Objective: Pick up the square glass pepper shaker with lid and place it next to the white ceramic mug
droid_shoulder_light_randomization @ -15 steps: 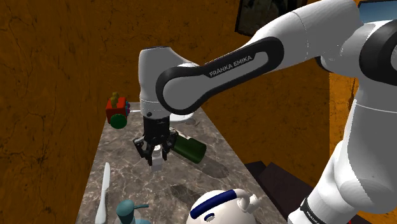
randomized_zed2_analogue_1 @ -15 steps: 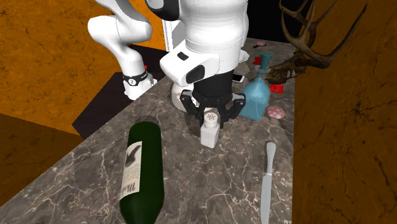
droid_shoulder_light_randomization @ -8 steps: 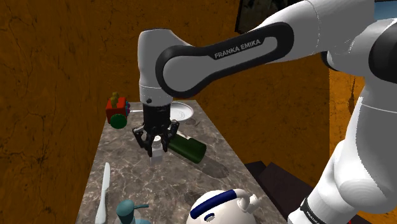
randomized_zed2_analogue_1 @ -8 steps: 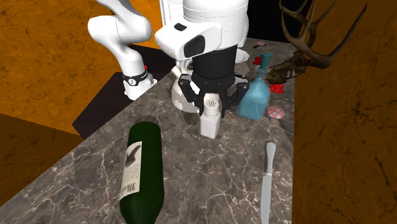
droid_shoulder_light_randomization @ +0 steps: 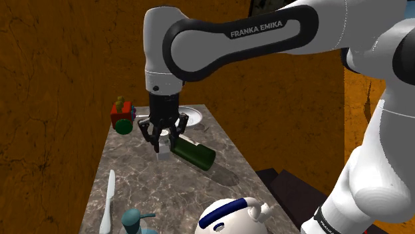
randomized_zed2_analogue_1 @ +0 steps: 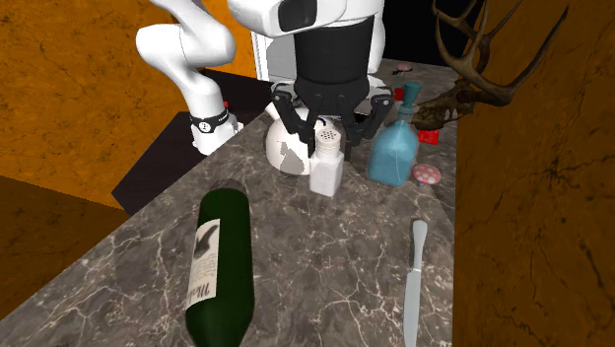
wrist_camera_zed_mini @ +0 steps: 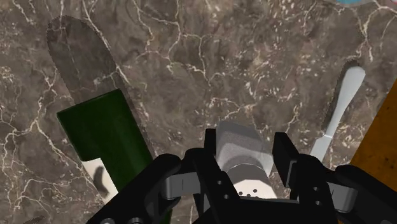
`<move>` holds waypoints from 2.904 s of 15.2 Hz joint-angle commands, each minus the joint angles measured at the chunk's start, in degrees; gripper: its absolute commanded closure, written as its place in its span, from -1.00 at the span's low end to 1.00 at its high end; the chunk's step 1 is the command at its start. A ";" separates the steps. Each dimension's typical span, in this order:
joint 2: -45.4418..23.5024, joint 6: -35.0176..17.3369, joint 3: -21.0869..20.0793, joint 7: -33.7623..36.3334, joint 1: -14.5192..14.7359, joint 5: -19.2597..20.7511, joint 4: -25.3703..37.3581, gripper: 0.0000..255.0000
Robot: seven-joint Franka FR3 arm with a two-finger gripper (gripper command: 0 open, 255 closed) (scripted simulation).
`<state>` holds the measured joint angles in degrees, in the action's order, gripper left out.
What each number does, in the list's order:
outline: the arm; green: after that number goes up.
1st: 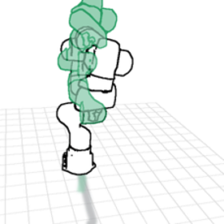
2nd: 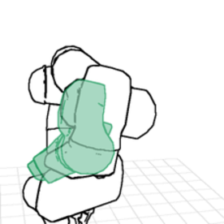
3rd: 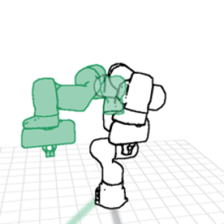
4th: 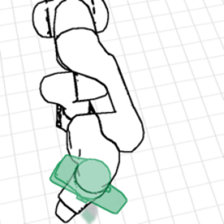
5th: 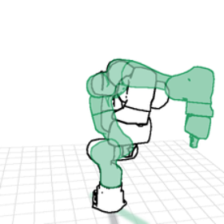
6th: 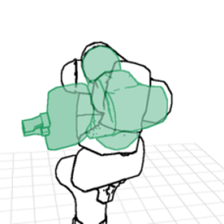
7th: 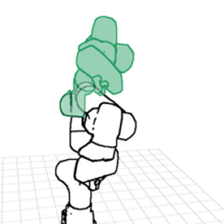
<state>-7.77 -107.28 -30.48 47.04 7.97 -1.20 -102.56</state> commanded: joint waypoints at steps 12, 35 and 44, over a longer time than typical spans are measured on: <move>14.57 1.36 -1.81 0.77 1.32 -7.96 -11.04 1.00; 51.24 8.24 -8.66 15.57 20.52 -30.43 -34.43 1.00; 50.48 1.52 -11.76 14.51 20.97 -32.82 -40.25 1.00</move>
<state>42.92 -104.98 -41.82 61.63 28.95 -33.76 -142.31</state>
